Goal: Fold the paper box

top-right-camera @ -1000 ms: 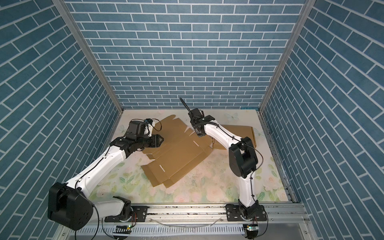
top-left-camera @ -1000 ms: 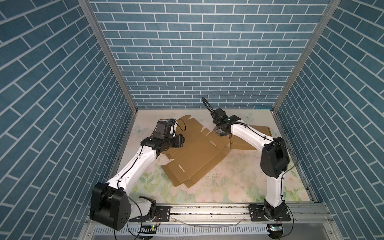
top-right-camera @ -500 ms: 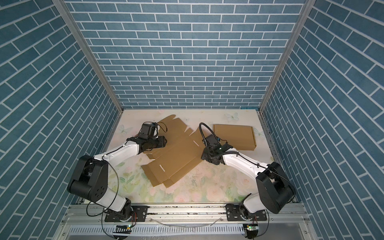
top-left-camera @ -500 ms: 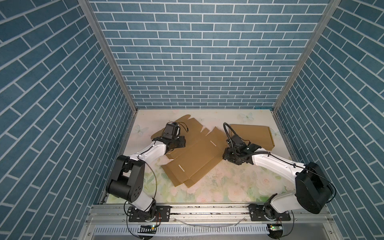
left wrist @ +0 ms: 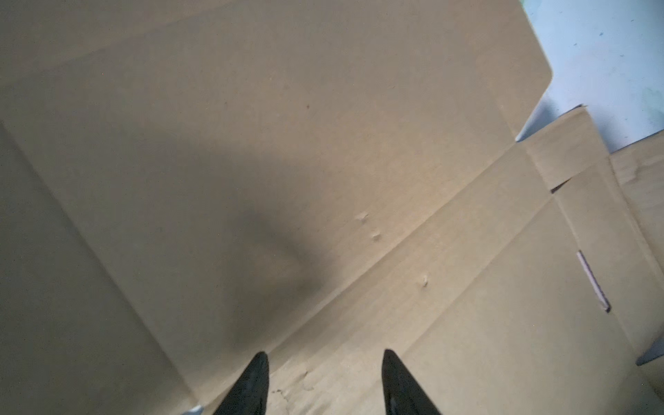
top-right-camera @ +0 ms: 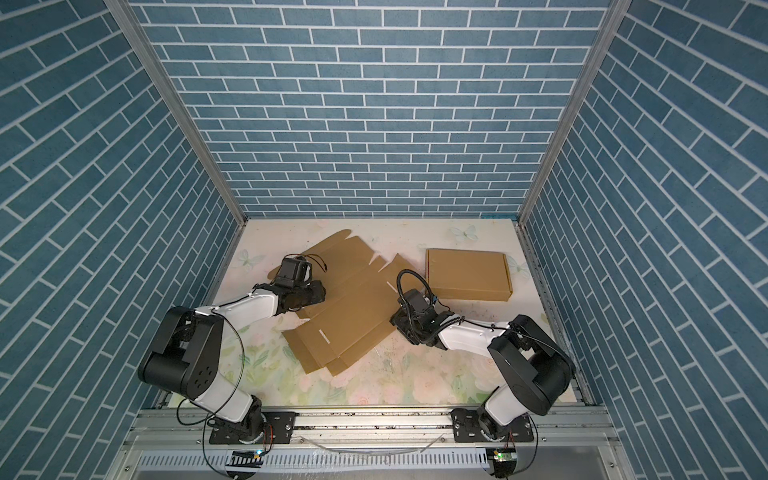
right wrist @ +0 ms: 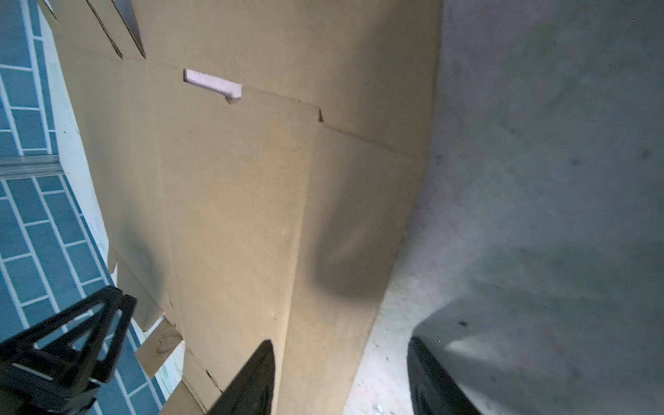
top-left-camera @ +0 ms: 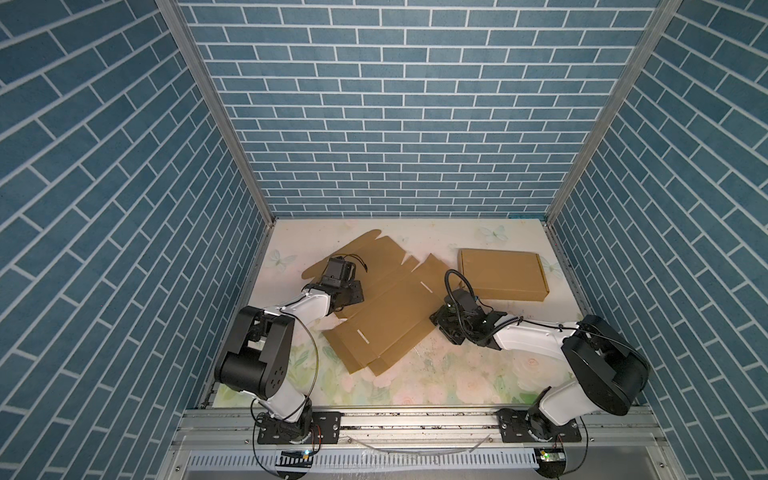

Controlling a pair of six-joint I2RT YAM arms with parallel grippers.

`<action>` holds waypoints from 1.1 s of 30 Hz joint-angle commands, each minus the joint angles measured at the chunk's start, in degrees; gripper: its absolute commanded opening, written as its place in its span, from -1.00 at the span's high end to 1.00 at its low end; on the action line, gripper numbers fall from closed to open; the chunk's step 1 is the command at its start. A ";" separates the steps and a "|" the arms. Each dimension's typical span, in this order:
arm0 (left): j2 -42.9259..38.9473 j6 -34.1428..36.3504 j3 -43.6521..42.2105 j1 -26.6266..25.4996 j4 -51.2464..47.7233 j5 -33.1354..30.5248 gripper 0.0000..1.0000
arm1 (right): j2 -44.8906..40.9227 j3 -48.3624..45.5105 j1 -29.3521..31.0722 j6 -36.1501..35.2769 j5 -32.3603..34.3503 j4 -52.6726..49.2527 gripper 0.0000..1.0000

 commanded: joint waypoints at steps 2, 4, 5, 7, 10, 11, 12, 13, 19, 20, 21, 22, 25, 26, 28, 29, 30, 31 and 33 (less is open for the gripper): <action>0.85 -2.95 -2.95 0.24 0.70 -0.40 -0.02 | 2.04 -2.03 1.32 6.92 3.10 5.05 -0.12; 0.69 -4.09 -4.26 0.21 1.32 -0.10 -0.02 | 2.50 -2.17 1.72 7.28 4.04 7.71 -0.10; 0.55 -4.55 -4.81 0.25 1.65 0.08 -0.02 | 2.59 -2.02 1.88 7.41 4.40 8.38 -0.08; 0.43 -5.42 -5.93 0.21 2.51 0.63 -0.01 | 2.50 -1.63 2.36 6.88 5.75 10.17 -0.03; 0.42 -6.09 -6.52 0.26 3.05 1.19 -0.01 | 1.72 -0.59 2.82 4.88 7.00 11.13 0.03; 0.33 -6.16 -6.53 0.23 3.11 1.35 -0.01 | 1.33 -0.33 2.88 4.38 7.35 11.08 0.05; 0.23 -6.14 -6.50 0.21 3.07 1.44 -0.01 | 0.89 0.08 2.96 3.71 7.83 10.98 0.06; 0.17 -6.13 -6.57 0.21 2.90 1.43 -0.01 | 0.45 0.37 3.10 3.02 8.27 10.90 0.08; 0.16 -6.57 -6.53 0.21 3.23 2.12 -0.01 | 2.05 0.97 3.50 1.88 9.32 11.15 0.23; 0.24 -6.66 -6.55 0.22 3.35 2.38 0.00 | 2.67 1.05 3.53 2.08 9.38 11.58 0.27; 0.31 -6.78 -6.57 0.21 3.41 2.58 0.00 | 3.18 1.13 3.59 2.29 9.65 12.04 0.33; 0.26 -6.87 -6.56 0.21 3.37 2.68 0.00 | 3.87 1.43 3.75 2.45 9.97 12.51 0.39; -0.09 -7.44 -6.53 0.23 3.71 3.17 0.01 | 5.14 2.16 4.14 2.67 10.48 13.67 0.51; -0.19 -7.56 -7.18 0.21 3.72 3.30 0.02 | 5.40 2.45 4.23 2.69 10.58 13.75 0.54; -0.44 -7.62 -7.83 0.21 3.72 3.54 0.02 | 5.76 2.73 4.52 2.67 11.25 14.67 0.58; -0.53 -7.80 -7.93 0.21 3.79 3.56 0.02 | 5.91 2.87 4.57 2.59 11.41 14.76 0.59; -0.62 -7.85 -7.92 0.26 3.81 3.77 0.02 | 5.89 3.06 4.63 2.58 11.62 14.78 0.60; -0.75 -7.94 -7.98 0.21 3.85 3.95 0.02 | 5.91 3.19 4.66 2.54 12.11 15.01 0.61; -0.82 -8.44 -8.24 0.10 4.22 4.23 0.03 | 6.13 3.96 4.75 2.28 12.34 14.33 0.64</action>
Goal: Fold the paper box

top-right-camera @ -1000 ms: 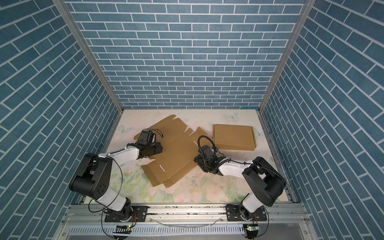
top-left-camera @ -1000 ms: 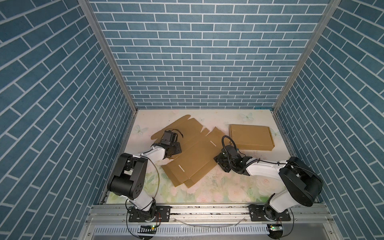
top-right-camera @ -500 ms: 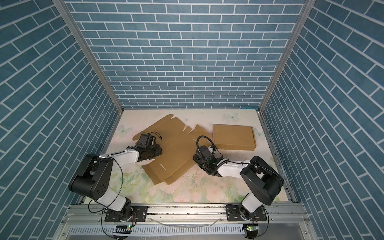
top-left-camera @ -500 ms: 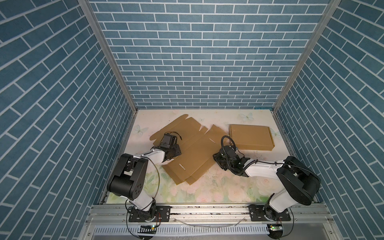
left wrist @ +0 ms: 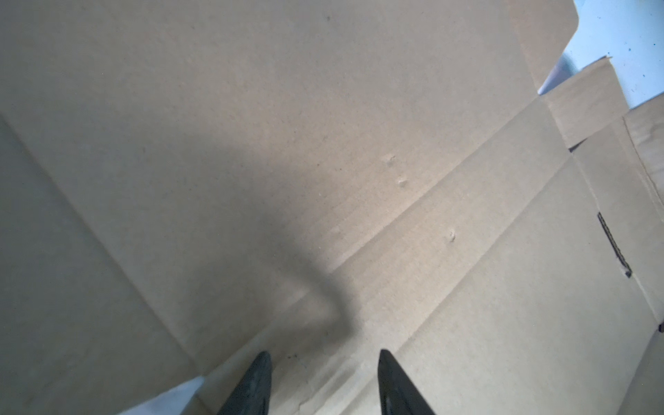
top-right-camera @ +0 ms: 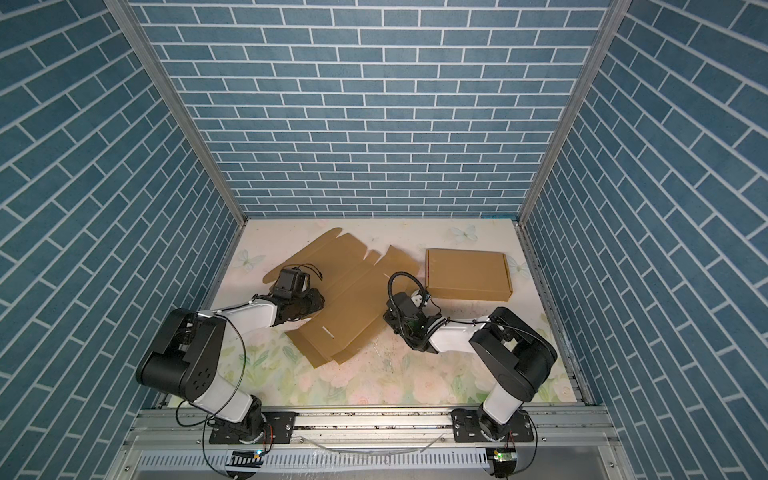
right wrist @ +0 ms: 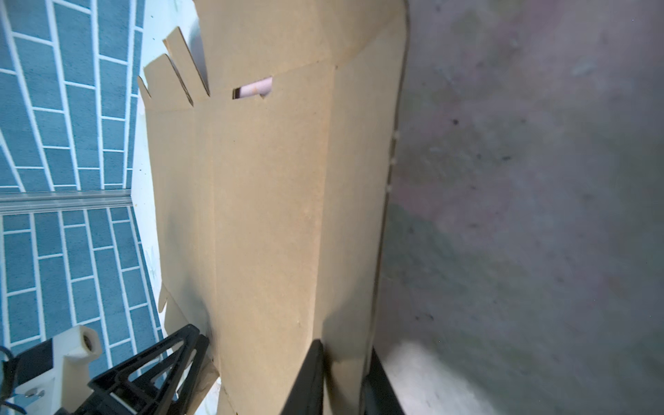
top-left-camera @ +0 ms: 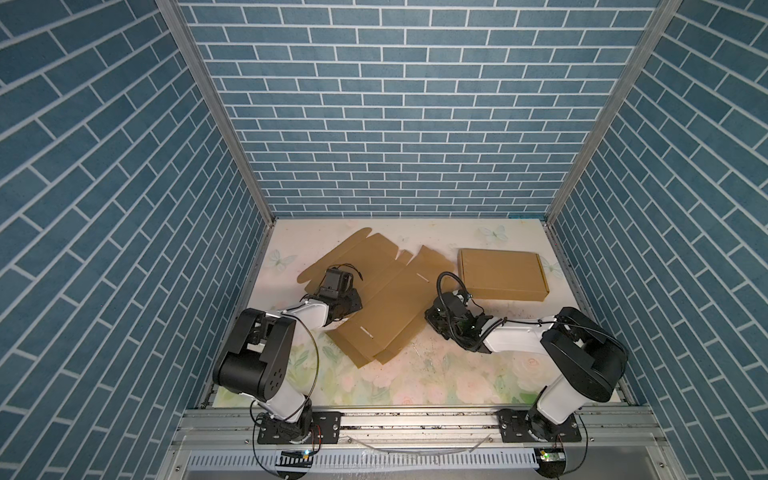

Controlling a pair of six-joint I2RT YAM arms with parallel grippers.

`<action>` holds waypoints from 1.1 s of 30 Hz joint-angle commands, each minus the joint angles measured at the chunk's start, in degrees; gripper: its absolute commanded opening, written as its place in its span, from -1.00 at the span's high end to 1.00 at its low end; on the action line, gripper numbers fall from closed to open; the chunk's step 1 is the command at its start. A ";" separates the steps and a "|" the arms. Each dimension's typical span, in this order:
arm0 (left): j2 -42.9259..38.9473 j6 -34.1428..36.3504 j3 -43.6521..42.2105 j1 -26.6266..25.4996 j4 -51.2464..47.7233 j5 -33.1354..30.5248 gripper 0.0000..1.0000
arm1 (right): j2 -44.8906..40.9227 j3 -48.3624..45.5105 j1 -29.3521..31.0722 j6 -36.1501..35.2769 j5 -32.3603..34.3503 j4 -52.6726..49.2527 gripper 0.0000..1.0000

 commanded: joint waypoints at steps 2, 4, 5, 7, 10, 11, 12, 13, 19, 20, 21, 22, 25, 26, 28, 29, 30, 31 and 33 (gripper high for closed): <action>-0.06 -1.52 -1.71 -0.31 -2.11 2.64 0.03 | 1.14 3.48 0.60 0.13 2.23 1.49 0.69; -0.39 -1.78 -1.66 -0.36 -2.13 2.97 0.03 | 2.22 3.91 0.57 0.53 2.35 2.05 0.77; -0.65 -1.82 -1.55 -0.32 -2.43 3.01 0.03 | 2.79 4.14 0.63 0.53 2.26 2.09 0.82; -1.82 -1.60 -0.81 -0.36 -3.58 3.09 0.03 | 3.51 4.59 0.53 0.62 2.00 1.53 0.90; -4.79 -0.48 1.72 -0.14 -7.03 3.09 0.02 | 3.42 4.87 0.33 0.18 0.83 -1.50 1.00; -6.00 0.31 2.88 -0.04 -8.61 3.10 0.01 | 3.02 5.16 -0.13 -0.76 -0.22 -3.67 1.00; -7.32 1.18 4.31 0.16 -10.44 3.06 -0.01 | 2.53 5.74 -0.83 -2.17 -1.74 -6.52 1.00; -8.49 2.10 5.53 0.42 -12.13 3.03 -0.02 | 1.99 6.24 -1.56 -3.90 -2.94 -9.54 1.00; -14.90 9.06 14.64 3.07 -23.02 4.25 -0.09 | -2.62 10.77 -8.07 -24.97 -12.33 -30.30 1.00; -15.39 10.53 16.32 3.38 -24.81 4.45 -0.10 | -3.24 12.49 -9.52 -30.07 -13.68 -34.54 1.00; -15.81 12.12 18.01 3.50 -26.40 4.57 -0.11 | -3.57 14.63 -11.27 -35.69 -16.15 -39.19 1.00; -16.07 13.22 19.15 3.57 -27.62 4.95 -0.12 | -3.59 17.31 -12.68 -40.89 -17.36 -43.86 1.00; -16.63 15.63 22.31 3.69 -30.18 6.09 -0.13 | -1.89 27.63 -15.25 -57.71 -17.79 -58.77 1.00; -16.91 16.07 22.81 3.76 -30.42 6.65 -0.13 | -0.43 31.70 -15.70 -62.81 -16.79 -63.71 1.00; -17.41 16.38 23.27 3.71 -30.39 7.17 -0.13 | 2.48 38.37 -15.72 -71.23 -12.21 -71.07 1.00; -17.75 16.47 23.23 3.74 -30.01 7.62 -0.13 | 3.97 41.73 -15.72 -74.79 -9.68 -74.01 1.00; -17.97 16.62 23.07 3.71 -29.59 8.00 -0.13 | 5.44 44.67 -15.72 -77.86 -6.80 -76.14 1.00; -18.20 16.64 22.93 3.77 -29.33 8.27 -0.13 | 6.59 47.30 -15.67 -80.26 -4.34 -77.65 1.00; -18.71 16.58 22.59 3.73 -28.85 9.09 -0.13 | 9.46 53.53 -15.65 -85.05 0.79 -80.35 1.00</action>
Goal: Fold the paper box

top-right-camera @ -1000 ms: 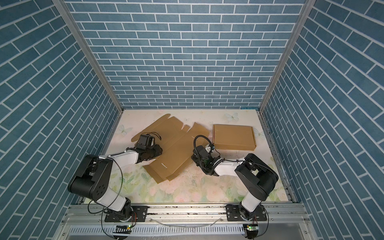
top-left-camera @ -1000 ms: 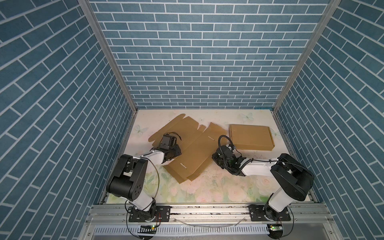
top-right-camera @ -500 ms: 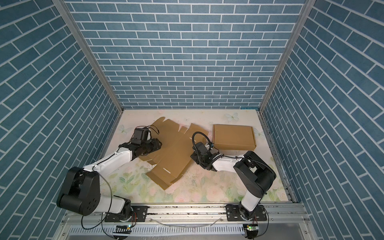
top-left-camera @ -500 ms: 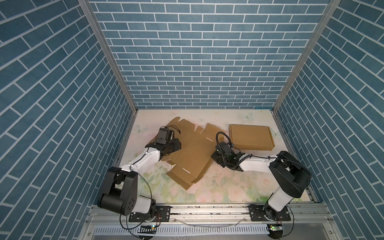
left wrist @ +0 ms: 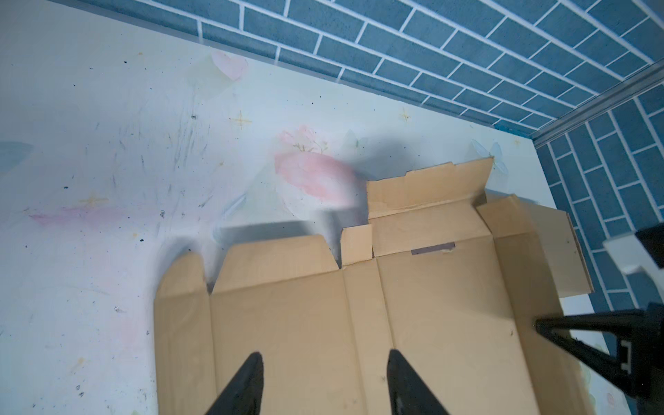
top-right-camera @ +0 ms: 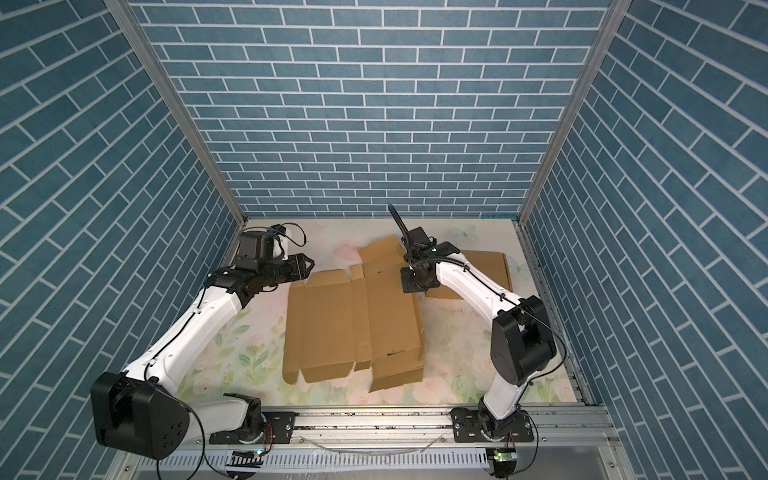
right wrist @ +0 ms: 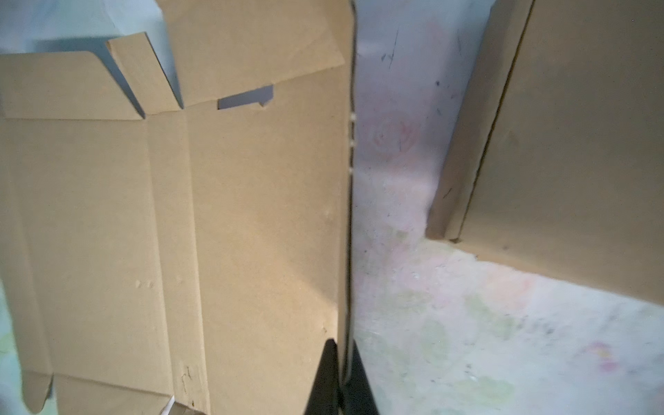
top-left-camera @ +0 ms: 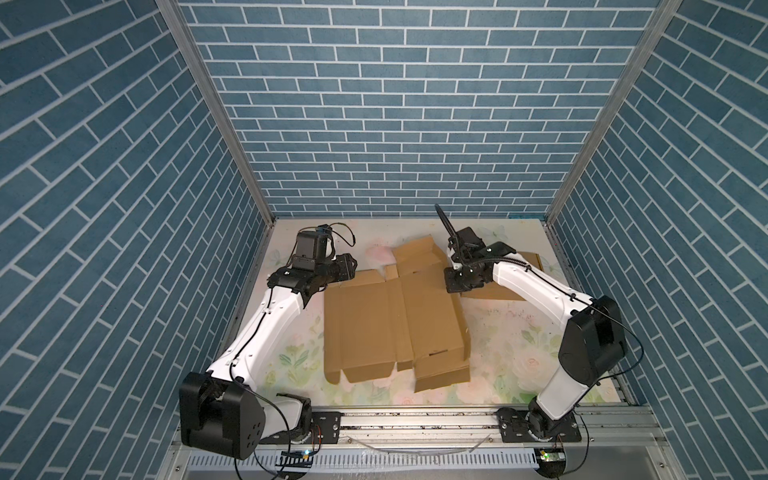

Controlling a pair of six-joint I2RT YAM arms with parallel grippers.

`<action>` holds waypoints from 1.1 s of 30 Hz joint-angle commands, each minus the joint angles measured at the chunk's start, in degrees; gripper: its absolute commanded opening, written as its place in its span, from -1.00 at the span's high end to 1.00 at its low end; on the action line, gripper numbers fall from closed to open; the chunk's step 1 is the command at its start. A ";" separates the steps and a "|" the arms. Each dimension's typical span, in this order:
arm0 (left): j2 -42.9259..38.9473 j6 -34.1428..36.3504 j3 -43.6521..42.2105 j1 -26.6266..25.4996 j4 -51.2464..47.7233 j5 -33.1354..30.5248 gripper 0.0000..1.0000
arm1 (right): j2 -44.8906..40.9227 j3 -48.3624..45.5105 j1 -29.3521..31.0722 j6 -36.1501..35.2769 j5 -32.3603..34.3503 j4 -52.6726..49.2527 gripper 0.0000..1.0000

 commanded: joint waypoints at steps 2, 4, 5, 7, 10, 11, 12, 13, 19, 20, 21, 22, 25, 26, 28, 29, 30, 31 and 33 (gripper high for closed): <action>-1.96 1.62 -0.23 0.08 -0.89 2.49 -0.13 | 5.99 12.75 0.20 -20.17 13.01 -14.93 1.00; -2.27 1.87 -0.15 0.25 -0.87 2.77 -0.13 | 7.79 17.89 0.65 -24.12 15.27 -15.71 1.00; -2.30 1.88 -0.07 0.44 -0.94 3.14 -0.13 | 8.28 19.75 1.26 -26.85 16.55 -15.41 1.00; -2.34 1.71 -0.05 1.14 -0.83 3.87 -0.13 | 9.12 22.74 2.73 -31.84 18.55 -14.87 1.00; -2.75 0.04 -0.70 3.35 0.53 6.41 -0.13 | 10.71 26.90 5.19 -38.65 21.79 -15.05 1.00; -3.13 -0.70 -1.08 4.11 1.10 7.18 -0.12 | 11.19 27.88 6.14 -40.82 22.67 -15.08 1.00; -3.44 -0.99 -1.19 4.84 1.48 7.81 -0.13 | 11.58 28.75 6.86 -42.84 23.75 -14.95 1.00; -3.67 -0.95 -1.13 5.19 1.46 8.03 -0.12 | 11.91 29.56 7.59 -44.38 24.93 -14.70 1.00; -5.20 0.67 -0.67 7.02 0.46 7.97 -0.13 | 11.53 29.24 11.67 -55.06 28.31 -7.33 1.00; -5.38 1.18 -0.71 7.06 0.28 7.77 -0.13 | 11.30 27.98 12.28 -56.68 28.62 -5.34 1.00; -5.49 1.30 -0.95 7.03 0.27 7.70 -0.14 | 11.04 26.20 12.81 -58.37 28.96 -3.02 1.00; -5.52 1.23 -1.30 7.04 0.50 7.73 -0.15 | 10.61 24.00 13.25 -59.87 29.38 -0.44 1.00; -5.17 0.51 -2.56 6.81 1.60 8.57 -0.21 | 8.82 16.06 13.99 -63.42 30.58 9.59 1.00; -5.09 0.06 -3.29 6.24 2.36 8.84 -0.24 | 8.44 14.62 13.95 -63.44 30.33 11.32 1.00; -5.11 0.77 -4.95 3.85 3.87 8.02 -0.32 | 7.66 12.32 14.16 -63.98 29.93 13.59 1.00; -4.98 1.22 -5.83 2.82 4.68 7.26 -0.36 | 7.11 10.83 14.21 -64.67 29.62 15.26 1.00; -4.76 0.86 -6.64 2.38 5.73 7.25 -0.38 | 6.64 9.02 14.32 -65.66 29.52 17.45 1.00; -4.45 0.11 -7.24 2.33 6.97 7.91 -0.41 | 6.36 7.84 14.47 -66.49 29.62 18.98 1.00; -3.75 -0.22 -7.46 1.49 9.31 8.53 -0.46 | 6.30 6.97 14.64 -66.79 30.07 20.42 1.00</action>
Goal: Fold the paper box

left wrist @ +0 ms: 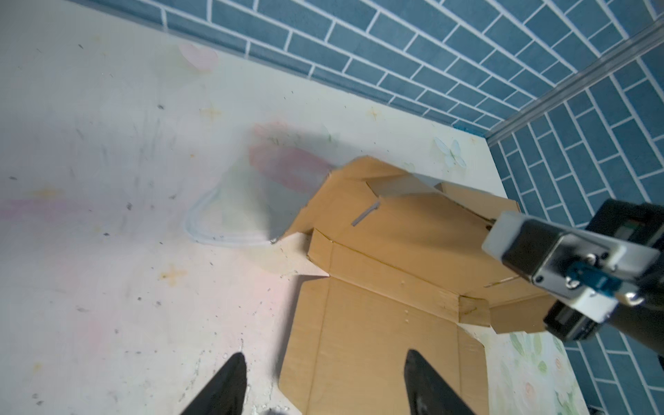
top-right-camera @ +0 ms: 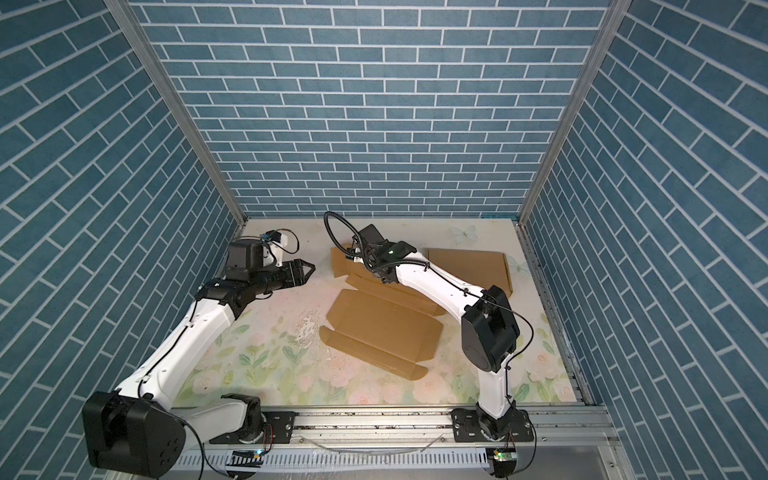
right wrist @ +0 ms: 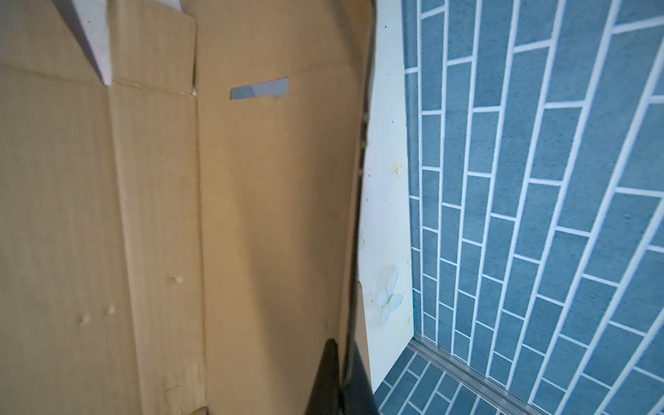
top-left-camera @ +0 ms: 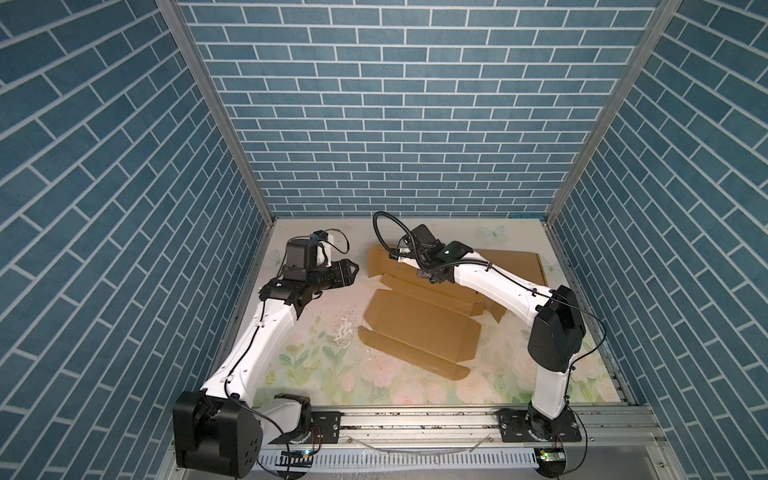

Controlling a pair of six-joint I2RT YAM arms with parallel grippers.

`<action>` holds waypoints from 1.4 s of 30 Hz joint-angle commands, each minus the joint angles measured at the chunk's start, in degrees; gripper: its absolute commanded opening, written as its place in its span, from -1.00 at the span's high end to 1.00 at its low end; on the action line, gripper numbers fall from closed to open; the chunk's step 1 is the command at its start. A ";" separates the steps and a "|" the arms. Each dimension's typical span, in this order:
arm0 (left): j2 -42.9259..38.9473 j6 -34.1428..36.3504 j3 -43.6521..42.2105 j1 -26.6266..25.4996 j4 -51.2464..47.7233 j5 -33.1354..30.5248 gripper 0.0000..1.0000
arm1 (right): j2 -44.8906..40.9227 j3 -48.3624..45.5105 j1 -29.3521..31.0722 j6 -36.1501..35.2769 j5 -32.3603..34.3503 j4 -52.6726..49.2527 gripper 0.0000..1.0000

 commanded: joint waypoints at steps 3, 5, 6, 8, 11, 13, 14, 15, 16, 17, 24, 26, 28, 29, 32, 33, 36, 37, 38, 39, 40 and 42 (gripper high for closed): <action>3.91 -0.25 1.90 -1.73 6.05 2.04 -0.50 | -2.15 -2.58 0.67 -6.19 -0.89 4.84 1.00; 6.78 -0.60 4.46 -2.01 7.27 3.36 -0.51 | -2.00 -2.65 0.49 -6.53 -2.03 5.10 1.00; 8.26 -0.76 5.87 -2.29 8.16 3.99 -0.51 | -1.87 -2.59 0.40 -6.66 -2.40 5.32 1.00; 11.05 -0.99 8.49 -2.95 8.95 4.71 -0.52 | -1.70 -2.35 0.15 -6.60 -3.04 5.38 1.00; 15.74 -1.31 11.61 -3.53 9.68 4.97 -0.51 | -1.88 -2.68 -0.30 -6.48 -3.96 5.81 1.00; 17.93 -1.68 12.90 -3.66 10.86 5.19 -0.50 | -2.12 -3.01 -0.41 -6.38 -4.26 6.07 1.00; 18.98 -1.97 13.51 -3.67 11.58 5.24 -0.48 | -2.27 -3.23 -0.54 -6.32 -4.54 6.30 1.00; 20.05 -2.30 14.21 -3.74 12.08 5.45 -0.44 | -2.37 -3.42 -0.54 -6.31 -4.87 6.51 1.00; 20.89 -2.46 14.96 -3.95 12.39 5.74 -0.39 | -2.38 -3.52 -0.53 -6.31 -5.02 6.60 1.00; 21.80 -2.36 15.62 -4.38 12.73 5.90 -0.36 | -2.27 -3.50 -0.66 -6.31 -5.17 6.65 1.00; 27.07 -2.63 16.67 -6.46 15.29 7.15 -0.13 | -1.88 -3.72 -0.91 -5.96 -5.80 7.33 1.00; 27.64 -2.87 16.59 -6.79 16.02 7.62 -0.09 | -1.87 -3.72 -1.01 -5.74 -5.96 7.64 1.00; 28.20 -2.76 16.38 -7.44 16.61 8.12 -0.06 | -1.87 -3.80 -1.09 -5.62 -6.18 7.88 1.00; 28.38 -2.92 16.16 -7.83 16.98 8.32 -0.03 | -1.79 -3.79 -1.09 -5.53 -6.32 7.99 1.00; 29.36 -3.21 15.79 -8.94 17.97 8.59 0.02 | -1.48 -3.25 -1.10 -4.69 -7.00 8.04 1.00; 29.77 -3.44 15.80 -9.20 18.33 8.61 0.05 | -1.29 -3.03 -1.18 -4.38 -7.31 8.02 1.00; 30.49 -4.16 15.88 -9.38 19.15 8.83 0.14 | -0.61 -3.00 -0.88 -3.35 -6.85 8.58 1.00; 30.58 -4.12 15.86 -9.38 19.14 8.79 0.15 | -0.56 -3.31 -0.90 -3.09 -6.42 9.29 1.00; 30.54 -3.99 15.64 -9.38 19.10 8.83 0.15 | -0.71 -4.20 -0.92 -3.06 -5.88 10.57 1.00; 30.37 -3.85 15.34 -9.29 19.10 8.79 0.16 | -1.10 -5.54 -0.85 -3.21 -5.57 12.53 1.00; 30.17 -3.79 15.11 -9.22 19.13 8.90 0.15 | -1.39 -6.59 -0.84 -3.44 -5.38 14.05 1.00; 29.90 -3.53 14.66 -8.82 18.72 9.13 0.14 | -1.70 -8.31 -0.80 -4.23 -4.65 16.57 1.00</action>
